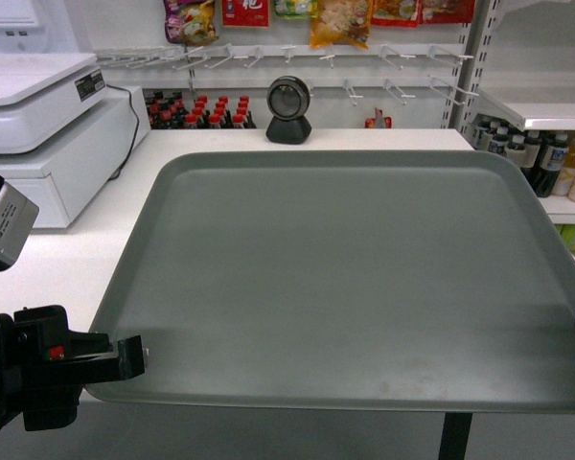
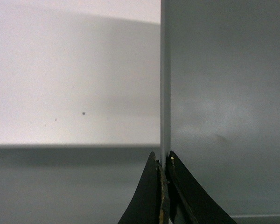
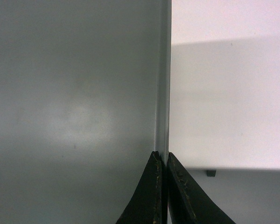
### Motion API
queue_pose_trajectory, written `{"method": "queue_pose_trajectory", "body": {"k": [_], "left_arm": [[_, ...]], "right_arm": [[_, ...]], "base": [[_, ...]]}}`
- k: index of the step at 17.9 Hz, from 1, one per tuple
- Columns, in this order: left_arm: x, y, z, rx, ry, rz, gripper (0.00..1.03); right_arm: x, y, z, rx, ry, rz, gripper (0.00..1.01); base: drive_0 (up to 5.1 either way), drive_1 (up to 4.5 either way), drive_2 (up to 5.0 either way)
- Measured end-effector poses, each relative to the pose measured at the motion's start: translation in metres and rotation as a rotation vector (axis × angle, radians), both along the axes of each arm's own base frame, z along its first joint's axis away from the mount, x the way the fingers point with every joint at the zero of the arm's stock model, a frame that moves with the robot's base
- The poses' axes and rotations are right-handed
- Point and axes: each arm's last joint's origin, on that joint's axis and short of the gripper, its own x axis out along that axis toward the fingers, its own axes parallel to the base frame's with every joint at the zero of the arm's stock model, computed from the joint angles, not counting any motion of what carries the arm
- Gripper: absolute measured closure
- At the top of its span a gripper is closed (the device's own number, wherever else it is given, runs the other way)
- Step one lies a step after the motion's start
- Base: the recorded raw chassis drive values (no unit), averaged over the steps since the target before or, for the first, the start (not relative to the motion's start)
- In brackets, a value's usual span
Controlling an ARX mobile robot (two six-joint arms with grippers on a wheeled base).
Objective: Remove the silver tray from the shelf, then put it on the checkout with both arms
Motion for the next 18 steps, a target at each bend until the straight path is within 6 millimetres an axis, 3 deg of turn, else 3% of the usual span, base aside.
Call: {"method": "queue_pose_trajectory", "body": {"k": [16, 18], "left_arm": [[0.0002, -0.0001, 0.0002, 0.000, 0.000, 0.003, 1.00], [0.0094, -0.0090, 0.0020, 0.096, 0.086, 0.118, 1.00]], "right_arm": [[0.0005, 0.0001, 0.0004, 0.000, -0.004, 0.000, 0.99], [0.0020, 0.0016, 0.0001, 0.005, 0.048, 0.057, 0.99]], "base": [[0.0, 3.90, -4.0], [0.0, 3.91, -4.0]]}}
